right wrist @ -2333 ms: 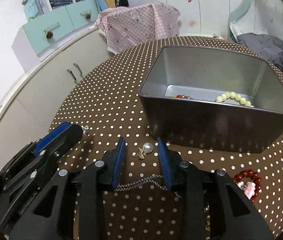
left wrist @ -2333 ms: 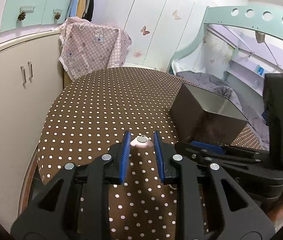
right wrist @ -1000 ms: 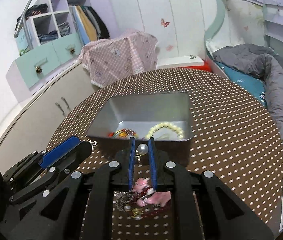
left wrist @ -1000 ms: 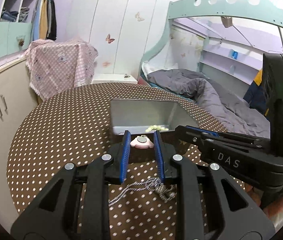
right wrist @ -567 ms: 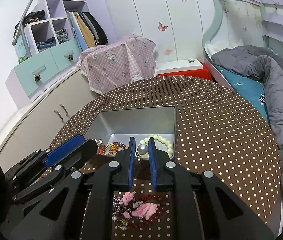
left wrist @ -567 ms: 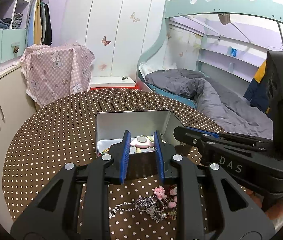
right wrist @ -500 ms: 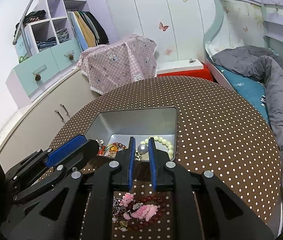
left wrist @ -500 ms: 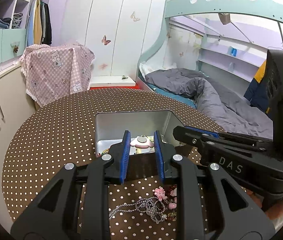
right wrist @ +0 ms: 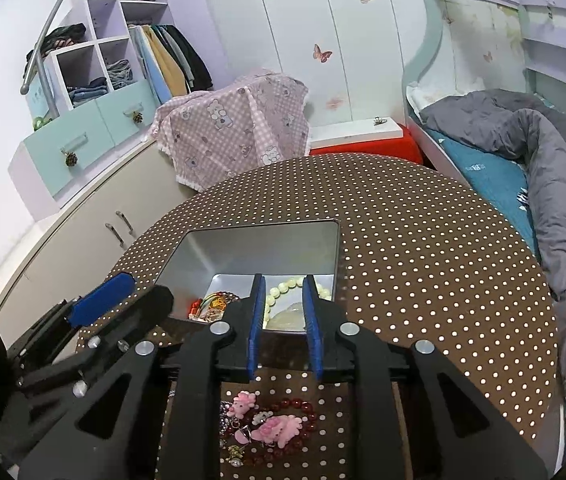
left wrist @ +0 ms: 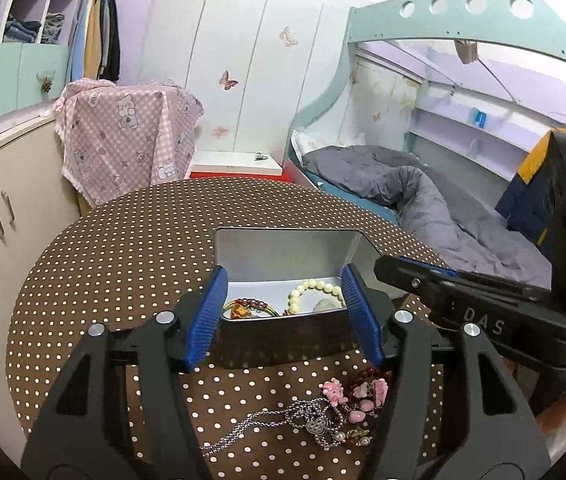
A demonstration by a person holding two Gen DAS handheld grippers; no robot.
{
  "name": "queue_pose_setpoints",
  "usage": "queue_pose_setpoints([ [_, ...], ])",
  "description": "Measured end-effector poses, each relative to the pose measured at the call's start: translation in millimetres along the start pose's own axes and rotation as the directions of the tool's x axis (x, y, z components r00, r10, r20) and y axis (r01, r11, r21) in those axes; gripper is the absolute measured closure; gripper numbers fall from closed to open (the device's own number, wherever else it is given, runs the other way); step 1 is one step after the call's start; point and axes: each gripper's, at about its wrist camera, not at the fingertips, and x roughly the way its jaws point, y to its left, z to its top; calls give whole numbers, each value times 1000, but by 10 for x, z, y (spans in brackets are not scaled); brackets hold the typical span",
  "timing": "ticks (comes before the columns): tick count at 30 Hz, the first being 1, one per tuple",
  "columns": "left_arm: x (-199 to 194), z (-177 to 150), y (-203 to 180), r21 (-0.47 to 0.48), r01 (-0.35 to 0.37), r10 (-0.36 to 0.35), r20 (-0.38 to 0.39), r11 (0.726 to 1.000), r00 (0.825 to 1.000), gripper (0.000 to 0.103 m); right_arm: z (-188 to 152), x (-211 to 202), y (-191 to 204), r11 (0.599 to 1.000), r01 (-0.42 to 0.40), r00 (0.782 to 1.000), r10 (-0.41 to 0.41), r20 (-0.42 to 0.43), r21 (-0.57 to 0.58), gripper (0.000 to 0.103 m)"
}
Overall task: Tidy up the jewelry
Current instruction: 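Move both open tools back to the remaining jewelry on the table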
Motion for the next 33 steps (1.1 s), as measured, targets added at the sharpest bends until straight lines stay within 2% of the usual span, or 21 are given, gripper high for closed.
queue_pose_setpoints([
  [3,5,-8,-5,15,-20,20,-3,1000,1000,44,-8,-23,13,1000,-1,1000,1,3,-5,80],
  [5,9,-11,-3,10,-20,20,-7,1000,1000,44,-9,-29,19,1000,0,1000,0,3,-11,71],
  [6,7,-16,-3,7,-19,19,-7,1000,1000,44,-14,-38,26,1000,3,1000,-3,5,-15,69],
  [12,-13,-20,-13,11,-26,26,-6,1000,1000,44,-18,-64,25,1000,9,1000,-9,9,-14,68],
  [15,-41,-32,-12,7,-30,30,-4,1000,1000,44,-25,-87,13,1000,16,1000,-16,10,-11,64],
  [33,-238,-252,33,-1,-55,55,-38,998,998,34,-172,-217,13,999,49,999,-50,-2,-8,52],
])
